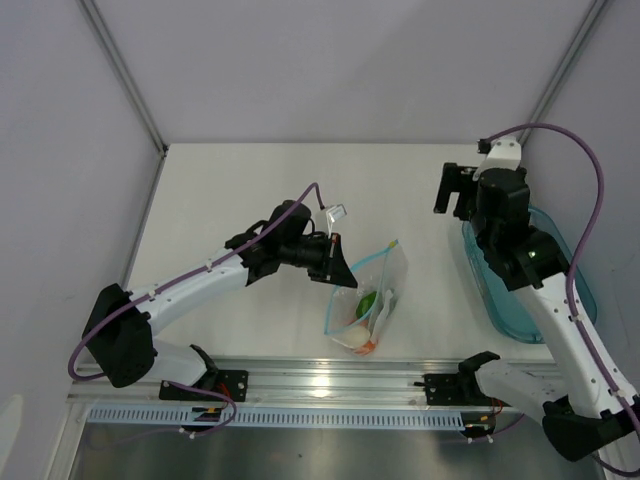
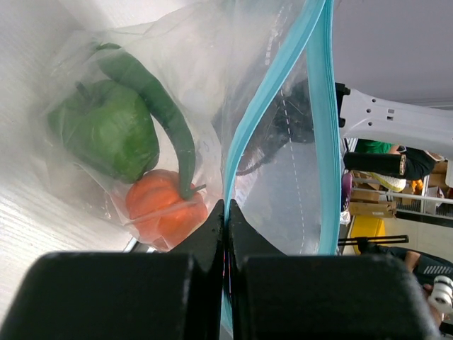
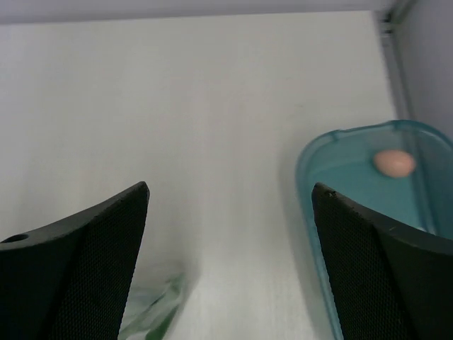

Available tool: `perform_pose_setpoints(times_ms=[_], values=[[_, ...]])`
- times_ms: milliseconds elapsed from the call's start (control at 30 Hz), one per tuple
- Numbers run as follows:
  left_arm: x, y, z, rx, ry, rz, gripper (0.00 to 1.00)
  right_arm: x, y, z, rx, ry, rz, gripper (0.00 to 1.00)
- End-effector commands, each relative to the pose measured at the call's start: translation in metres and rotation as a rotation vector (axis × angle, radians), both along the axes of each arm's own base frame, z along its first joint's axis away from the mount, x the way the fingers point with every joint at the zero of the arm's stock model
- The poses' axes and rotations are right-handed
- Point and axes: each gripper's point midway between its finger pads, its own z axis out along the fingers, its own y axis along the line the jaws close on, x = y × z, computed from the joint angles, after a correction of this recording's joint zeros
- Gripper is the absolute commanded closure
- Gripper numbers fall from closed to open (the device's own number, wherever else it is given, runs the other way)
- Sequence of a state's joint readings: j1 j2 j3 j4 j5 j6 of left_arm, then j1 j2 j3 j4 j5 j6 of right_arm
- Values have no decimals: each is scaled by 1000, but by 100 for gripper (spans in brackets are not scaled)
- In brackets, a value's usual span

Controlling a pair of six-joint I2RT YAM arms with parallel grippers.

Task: Place the food in the zip-top bag and seal the zipper
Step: Place the fake food in the zipper food storage bag, then pick up the fake food from the bin.

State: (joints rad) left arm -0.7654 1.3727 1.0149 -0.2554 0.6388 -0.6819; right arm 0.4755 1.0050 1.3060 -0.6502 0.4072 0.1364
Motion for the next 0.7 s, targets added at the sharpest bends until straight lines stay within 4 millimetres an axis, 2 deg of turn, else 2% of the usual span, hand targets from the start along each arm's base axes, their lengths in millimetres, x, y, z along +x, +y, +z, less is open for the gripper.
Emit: perform_pose_setpoints(times_ms=[0,33,100,133,200,233,267,300,333,667], values=[[-1,-2,6,-24,-14,-5,99,27,-59,18,-91,-95,-236,4],[-1,-2,5,-21,-15,-7,99,32,-83,19,-93,-107,-320,4],[-2,0,4,-9,-15,-10,99,41,-105,1,-108,-74,-397,4],[-2,0,3,-6,-16,-10,99,43,-127,-3,-102,-68,-464,4],[-1,0,5,-4,-20,-12,99,48,-148,-24,-95,-28,-532,5],[-1,0,3,1,-18,-11,99,49,-166,-28,-91,-24,-584,5],[-1,1,2,6,-16,-9,99,51,-169,-35,-90,-16,-597,5],[-1,0,2,7,-15,-11,99,51,-183,-53,-94,21,-646,4],[0,0,2,7,-13,-11,99,51,-194,-57,-102,16,-691,3],[3,-4,3,19,-5,-21,99,65,-227,-159,-210,247,-789,1]])
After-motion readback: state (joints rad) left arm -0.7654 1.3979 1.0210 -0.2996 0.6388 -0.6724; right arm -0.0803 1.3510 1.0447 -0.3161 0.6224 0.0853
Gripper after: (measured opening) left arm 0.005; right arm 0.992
